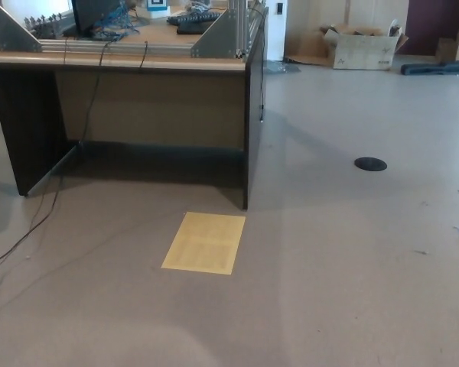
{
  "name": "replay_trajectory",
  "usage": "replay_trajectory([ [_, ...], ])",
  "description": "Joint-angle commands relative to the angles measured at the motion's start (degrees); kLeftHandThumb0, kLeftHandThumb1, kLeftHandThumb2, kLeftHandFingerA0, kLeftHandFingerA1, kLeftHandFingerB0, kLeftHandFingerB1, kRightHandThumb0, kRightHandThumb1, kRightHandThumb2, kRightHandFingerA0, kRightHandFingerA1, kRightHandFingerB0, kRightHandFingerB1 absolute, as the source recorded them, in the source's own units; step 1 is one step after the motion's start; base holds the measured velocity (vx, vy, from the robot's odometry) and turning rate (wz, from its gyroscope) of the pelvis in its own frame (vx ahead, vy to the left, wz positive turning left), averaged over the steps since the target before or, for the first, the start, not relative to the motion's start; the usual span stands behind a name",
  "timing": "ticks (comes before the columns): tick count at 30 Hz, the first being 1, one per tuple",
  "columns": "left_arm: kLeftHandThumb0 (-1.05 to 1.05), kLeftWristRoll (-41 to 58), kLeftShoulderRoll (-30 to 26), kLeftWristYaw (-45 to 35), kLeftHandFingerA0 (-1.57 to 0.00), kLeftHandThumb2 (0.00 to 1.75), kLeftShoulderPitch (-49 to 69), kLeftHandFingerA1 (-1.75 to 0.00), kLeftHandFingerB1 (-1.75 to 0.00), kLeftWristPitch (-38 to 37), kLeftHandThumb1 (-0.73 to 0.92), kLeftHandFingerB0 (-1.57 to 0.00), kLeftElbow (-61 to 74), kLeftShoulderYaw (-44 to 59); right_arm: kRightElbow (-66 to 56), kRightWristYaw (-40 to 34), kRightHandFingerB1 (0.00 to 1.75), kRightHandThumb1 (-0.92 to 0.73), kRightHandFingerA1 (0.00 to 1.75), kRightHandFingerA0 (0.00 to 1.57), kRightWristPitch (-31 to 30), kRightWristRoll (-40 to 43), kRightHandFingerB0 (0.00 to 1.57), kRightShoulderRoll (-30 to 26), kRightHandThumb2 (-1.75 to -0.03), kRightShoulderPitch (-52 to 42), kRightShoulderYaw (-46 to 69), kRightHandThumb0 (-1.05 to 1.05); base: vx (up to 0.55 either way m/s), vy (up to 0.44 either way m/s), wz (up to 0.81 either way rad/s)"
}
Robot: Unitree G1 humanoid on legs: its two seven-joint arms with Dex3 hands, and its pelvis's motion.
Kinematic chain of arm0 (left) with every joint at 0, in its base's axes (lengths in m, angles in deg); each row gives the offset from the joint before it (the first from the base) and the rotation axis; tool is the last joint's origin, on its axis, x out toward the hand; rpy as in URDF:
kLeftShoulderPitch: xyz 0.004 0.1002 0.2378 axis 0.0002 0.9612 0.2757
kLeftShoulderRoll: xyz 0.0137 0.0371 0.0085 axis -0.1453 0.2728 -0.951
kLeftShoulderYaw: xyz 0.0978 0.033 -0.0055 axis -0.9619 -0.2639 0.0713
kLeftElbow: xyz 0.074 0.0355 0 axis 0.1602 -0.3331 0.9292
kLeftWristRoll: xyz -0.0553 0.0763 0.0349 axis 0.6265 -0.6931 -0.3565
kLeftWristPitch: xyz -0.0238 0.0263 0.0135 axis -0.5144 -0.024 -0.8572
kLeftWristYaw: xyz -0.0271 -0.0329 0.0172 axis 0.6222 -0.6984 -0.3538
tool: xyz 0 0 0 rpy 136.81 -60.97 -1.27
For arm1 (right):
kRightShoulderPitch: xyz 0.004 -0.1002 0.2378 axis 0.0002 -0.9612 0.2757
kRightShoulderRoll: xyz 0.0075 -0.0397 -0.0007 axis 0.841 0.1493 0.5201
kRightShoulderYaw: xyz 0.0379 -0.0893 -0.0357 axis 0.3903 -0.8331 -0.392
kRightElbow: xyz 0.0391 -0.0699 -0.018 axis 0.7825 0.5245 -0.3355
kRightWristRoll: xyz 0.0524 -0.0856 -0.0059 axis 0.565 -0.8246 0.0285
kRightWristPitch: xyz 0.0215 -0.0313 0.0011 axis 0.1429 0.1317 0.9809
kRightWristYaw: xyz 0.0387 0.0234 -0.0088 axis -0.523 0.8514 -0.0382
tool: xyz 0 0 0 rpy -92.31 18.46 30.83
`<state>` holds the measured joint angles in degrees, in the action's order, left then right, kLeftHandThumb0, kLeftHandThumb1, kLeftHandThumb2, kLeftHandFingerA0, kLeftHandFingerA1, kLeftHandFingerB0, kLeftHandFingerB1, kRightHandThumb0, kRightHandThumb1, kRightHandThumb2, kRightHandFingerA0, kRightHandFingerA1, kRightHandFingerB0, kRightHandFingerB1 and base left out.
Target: The robot extends its left hand to pick up an emotional support dumpling from the palm of a person and brings its hand down by its side. Then it extends its arm again to hand the dumpling back to the person.
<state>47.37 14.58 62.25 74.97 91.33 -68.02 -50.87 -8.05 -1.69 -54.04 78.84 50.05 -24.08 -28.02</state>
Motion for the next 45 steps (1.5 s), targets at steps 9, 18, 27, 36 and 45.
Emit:
replay_trajectory([
  [9,-0.04,2.50,-2.00,-0.17,-0.86,0.61,-0.22,-1.68,-0.79,-1.71,0.84,-0.72,-0.62,-1.35,0.03,-0.06,0.36,-0.58,0.52,0.79,0.38,0.98,0.45,-0.61,-0.57,0.83,0.44,-0.41,0.00,0.000,0.00],
  [18,-0.02,3.63,-2.27,-0.81,-0.84,0.59,-0.58,-1.69,-0.79,-1.44,0.83,-0.70,-1.15,-1.23,0.26,-0.34,0.37,-0.57,0.52,0.79,0.33,0.63,0.47,-0.83,-0.57,1.13,0.09,-0.43,0.00,0.000,0.00],
  [27,-0.12,5.48,-3.93,-1.00,-0.99,0.66,-5.19,-1.44,-0.73,0.74,0.73,-0.92,19.53,-4.26,0.67,-0.55,0.37,-0.59,0.52,0.79,0.50,0.49,0.49,-1.33,-0.58,1.58,-0.11,-0.43,0.00,0.000,0.00],
  [36,-0.12,-1.48,-11.39,-6.93,-1.00,0.63,-14.63,-1.23,-0.67,-0.44,0.73,-0.96,47.40,-18.65,0.24,-0.78,0.37,-0.58,0.52,0.79,0.31,0.13,0.47,-1.29,-0.57,1.11,-0.33,-0.42,0.00,0.000,0.00],
  [45,-0.15,-5.38,-13.77,-10.67,-0.95,0.65,-27.93,-1.19,-0.65,7.15,0.70,-0.96,58.46,-35.26,0.35,-0.90,0.38,-0.60,0.52,0.80,0.20,0.04,0.51,-1.21,-0.58,2.76,-0.42,-0.42,0.00,0.000,0.00],
])
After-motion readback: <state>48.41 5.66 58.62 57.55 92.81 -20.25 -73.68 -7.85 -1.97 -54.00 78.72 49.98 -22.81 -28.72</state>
